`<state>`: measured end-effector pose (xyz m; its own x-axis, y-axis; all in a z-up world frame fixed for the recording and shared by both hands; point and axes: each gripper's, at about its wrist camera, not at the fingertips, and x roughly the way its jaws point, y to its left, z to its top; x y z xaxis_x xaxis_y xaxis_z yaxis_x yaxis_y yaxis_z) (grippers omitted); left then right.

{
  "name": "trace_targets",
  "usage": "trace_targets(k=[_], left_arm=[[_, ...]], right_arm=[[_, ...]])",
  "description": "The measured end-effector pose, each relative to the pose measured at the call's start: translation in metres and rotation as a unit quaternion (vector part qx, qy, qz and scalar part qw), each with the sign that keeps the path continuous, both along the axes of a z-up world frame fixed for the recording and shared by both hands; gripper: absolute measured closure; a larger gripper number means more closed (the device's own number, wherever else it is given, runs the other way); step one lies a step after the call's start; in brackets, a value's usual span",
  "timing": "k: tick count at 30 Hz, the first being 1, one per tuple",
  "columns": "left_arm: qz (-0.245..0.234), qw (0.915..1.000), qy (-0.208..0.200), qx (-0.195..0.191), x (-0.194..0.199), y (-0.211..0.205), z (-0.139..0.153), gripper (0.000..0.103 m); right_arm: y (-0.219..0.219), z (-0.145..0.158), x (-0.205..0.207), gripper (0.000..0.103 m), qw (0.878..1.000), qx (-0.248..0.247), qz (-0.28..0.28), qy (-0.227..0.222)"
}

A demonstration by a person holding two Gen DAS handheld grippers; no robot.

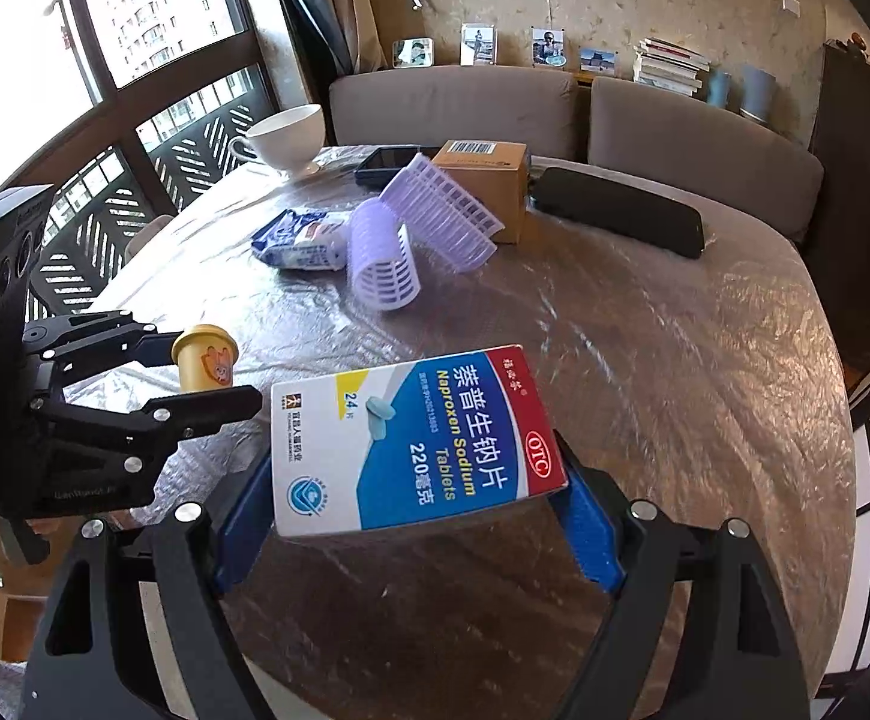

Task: Collect trash
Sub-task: 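Carry the yellow cup and naproxen box with both tools down over the bin opening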

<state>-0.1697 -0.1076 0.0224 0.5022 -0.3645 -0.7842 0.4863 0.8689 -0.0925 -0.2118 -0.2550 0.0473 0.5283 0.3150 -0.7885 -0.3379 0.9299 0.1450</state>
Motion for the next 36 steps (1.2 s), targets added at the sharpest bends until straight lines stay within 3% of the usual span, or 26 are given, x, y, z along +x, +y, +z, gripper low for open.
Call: trace_targets(k=[36], left_arm=[[0.017,0.9996,0.022,-0.005,-0.053,0.029,0.003,0.053]], right_arm=[[0.013,0.003,-0.067,0.022,0.999,0.011,0.028,0.033]])
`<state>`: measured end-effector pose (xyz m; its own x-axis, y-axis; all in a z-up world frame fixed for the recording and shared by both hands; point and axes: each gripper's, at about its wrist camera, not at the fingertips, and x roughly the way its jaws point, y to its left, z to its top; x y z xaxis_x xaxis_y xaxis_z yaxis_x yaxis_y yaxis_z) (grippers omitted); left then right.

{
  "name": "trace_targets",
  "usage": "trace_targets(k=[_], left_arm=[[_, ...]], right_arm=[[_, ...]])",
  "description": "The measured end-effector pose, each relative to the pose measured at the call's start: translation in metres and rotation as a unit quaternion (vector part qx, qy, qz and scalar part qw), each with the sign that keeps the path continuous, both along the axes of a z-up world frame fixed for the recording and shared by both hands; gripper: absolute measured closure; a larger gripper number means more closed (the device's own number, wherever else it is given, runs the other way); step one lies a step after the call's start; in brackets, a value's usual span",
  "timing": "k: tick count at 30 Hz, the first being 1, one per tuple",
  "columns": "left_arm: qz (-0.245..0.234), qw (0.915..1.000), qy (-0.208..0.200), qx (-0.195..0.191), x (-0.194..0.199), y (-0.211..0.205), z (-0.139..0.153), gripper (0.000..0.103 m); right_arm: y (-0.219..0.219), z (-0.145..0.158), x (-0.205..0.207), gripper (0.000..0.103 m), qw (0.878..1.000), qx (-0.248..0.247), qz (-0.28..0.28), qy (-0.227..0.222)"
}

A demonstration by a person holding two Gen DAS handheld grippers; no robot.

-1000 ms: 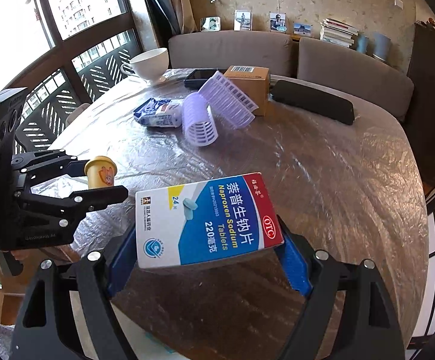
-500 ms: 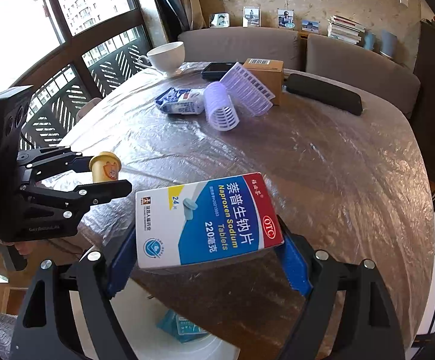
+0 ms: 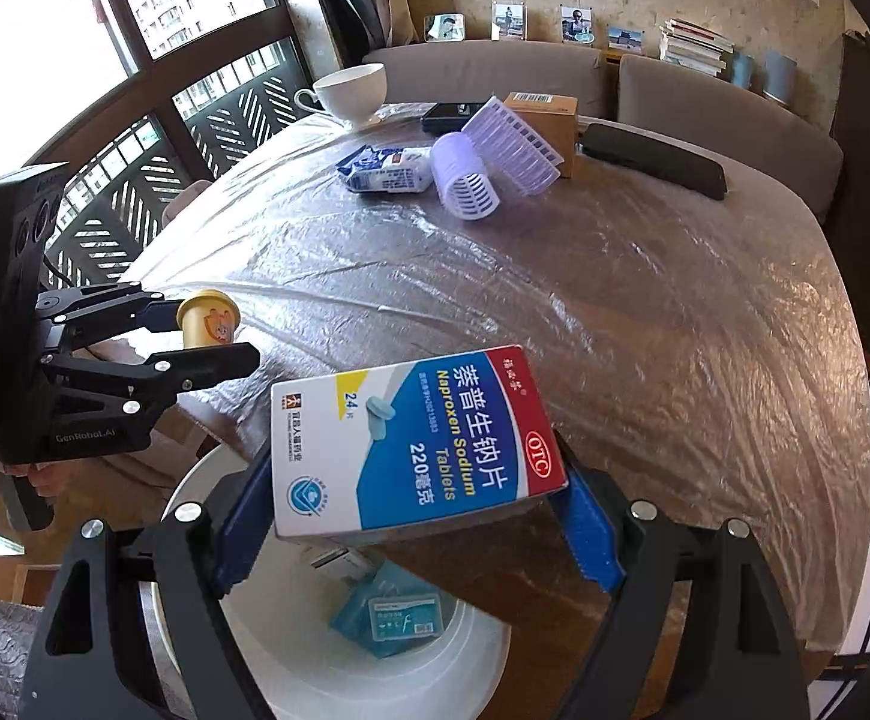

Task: Collect trash
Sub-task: 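Carry the yellow cup and naproxen box with both tools down over the bin opening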

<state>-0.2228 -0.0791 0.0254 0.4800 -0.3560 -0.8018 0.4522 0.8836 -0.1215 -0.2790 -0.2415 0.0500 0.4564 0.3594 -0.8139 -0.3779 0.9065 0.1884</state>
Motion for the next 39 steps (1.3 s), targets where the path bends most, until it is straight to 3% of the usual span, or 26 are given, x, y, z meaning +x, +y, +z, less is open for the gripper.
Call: trace_targets(k=[39], left_arm=[[0.005,0.9994,0.035,0.004,-0.052,0.002,-0.009,0.053]], right_arm=[[0.008,-0.013,-0.06,0.022,0.999,0.008,0.026,0.042]])
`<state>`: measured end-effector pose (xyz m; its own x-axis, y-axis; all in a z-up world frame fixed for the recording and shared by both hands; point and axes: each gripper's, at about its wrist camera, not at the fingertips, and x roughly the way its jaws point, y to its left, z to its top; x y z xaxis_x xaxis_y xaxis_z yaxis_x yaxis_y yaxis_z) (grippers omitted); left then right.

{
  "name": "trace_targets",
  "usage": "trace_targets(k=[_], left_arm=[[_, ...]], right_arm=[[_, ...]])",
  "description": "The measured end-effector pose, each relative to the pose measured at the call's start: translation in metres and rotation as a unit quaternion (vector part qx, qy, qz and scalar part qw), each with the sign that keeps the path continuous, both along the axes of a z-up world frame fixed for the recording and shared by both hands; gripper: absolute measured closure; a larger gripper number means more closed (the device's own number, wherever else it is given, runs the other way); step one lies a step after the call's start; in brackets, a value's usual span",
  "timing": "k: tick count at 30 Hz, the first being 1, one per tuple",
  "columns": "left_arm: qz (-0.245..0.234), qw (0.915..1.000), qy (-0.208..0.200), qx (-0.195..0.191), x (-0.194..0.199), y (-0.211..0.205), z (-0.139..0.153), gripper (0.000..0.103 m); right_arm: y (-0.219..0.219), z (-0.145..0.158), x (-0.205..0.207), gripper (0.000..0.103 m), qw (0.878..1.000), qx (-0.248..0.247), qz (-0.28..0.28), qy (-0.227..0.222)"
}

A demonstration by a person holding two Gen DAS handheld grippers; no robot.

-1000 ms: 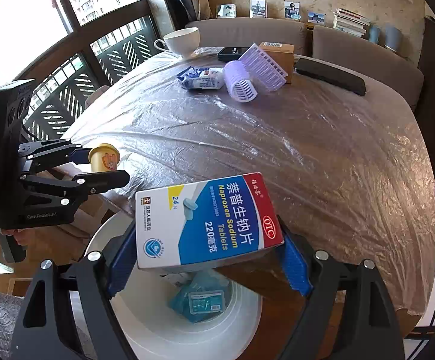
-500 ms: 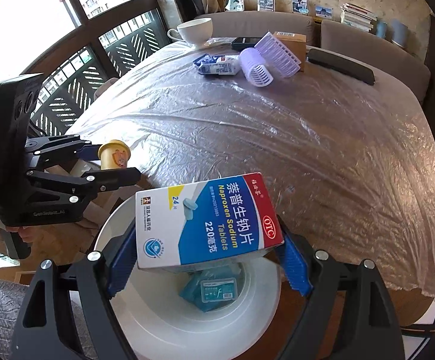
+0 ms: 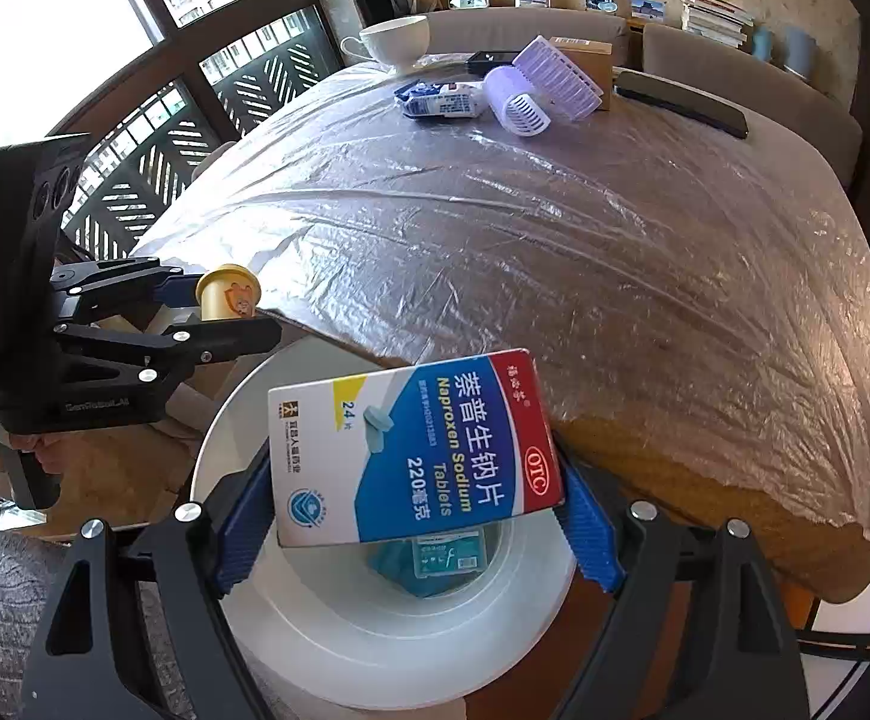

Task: Collect trash
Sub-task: 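Carry the yellow cup and naproxen box with both tools down over the bin opening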

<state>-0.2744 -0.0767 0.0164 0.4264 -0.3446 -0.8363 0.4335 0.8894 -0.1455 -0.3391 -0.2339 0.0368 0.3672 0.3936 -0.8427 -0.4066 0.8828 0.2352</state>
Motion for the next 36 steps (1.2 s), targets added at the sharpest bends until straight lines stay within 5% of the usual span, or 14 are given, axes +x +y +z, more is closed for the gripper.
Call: trace_targets(k=[36], left_arm=[[-0.019,0.9986,0.031,0.038,-0.018,-0.004,-0.036,0.053]], right_arm=[[0.007,-0.05,-0.013,0.022,0.998,-0.027,0.019,0.052]])
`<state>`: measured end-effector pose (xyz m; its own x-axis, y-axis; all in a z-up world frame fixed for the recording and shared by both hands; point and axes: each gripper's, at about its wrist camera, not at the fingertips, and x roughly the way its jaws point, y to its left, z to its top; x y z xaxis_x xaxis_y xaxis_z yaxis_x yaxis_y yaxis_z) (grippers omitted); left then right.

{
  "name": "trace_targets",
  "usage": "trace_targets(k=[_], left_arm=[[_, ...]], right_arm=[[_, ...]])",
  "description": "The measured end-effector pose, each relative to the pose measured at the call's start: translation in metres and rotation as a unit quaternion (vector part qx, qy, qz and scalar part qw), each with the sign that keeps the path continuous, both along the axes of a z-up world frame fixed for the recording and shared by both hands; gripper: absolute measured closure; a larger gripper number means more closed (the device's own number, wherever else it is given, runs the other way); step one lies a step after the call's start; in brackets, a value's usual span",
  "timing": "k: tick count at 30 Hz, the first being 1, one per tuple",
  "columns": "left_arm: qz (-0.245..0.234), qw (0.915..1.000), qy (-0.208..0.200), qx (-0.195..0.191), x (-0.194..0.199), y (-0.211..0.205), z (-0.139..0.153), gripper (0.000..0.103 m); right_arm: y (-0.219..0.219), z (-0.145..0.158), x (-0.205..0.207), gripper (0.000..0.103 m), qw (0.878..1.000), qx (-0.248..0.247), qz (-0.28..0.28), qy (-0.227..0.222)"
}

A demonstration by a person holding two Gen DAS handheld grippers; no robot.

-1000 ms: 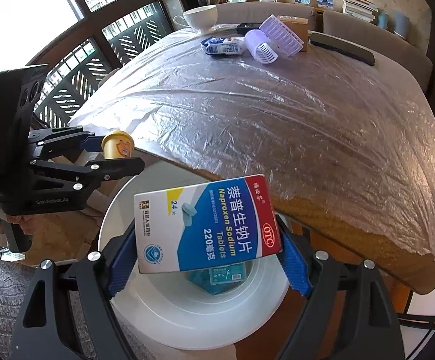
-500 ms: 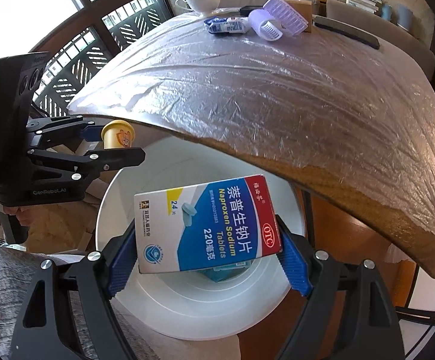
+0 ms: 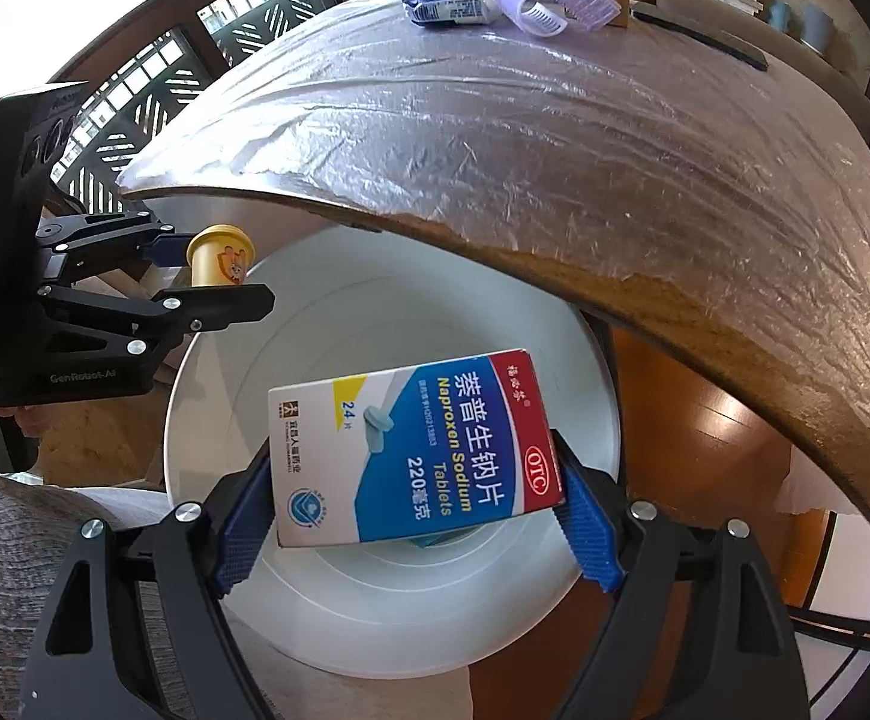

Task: Collect trash
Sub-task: 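Carry the yellow cup and naproxen box with both tools down over the bin opening, then open the left tool to drop the yellow cup while the right tool drops the naproxen box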

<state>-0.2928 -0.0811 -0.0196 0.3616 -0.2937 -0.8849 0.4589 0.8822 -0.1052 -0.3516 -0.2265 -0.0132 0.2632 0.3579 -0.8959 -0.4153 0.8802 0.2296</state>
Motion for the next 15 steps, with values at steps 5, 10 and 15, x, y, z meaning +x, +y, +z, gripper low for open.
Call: trace_targets(k=[5,10,15], left_arm=[[-0.004,1.0,0.002,0.007,0.0,-0.002,-0.006,0.053],[-0.008,0.9998,0.006,0.015,0.002,-0.006,-0.016,0.053],[-0.014,0.9995,0.01,0.026,0.002,-0.01,-0.027,0.053]], right_arm=[[0.003,-0.005,0.002,0.022,1.0,-0.003,0.003,0.005],[0.005,-0.01,0.005,0.022,1.0,-0.007,0.006,0.009],[0.009,-0.016,0.007,0.022,1.0,-0.014,0.01,0.012]])
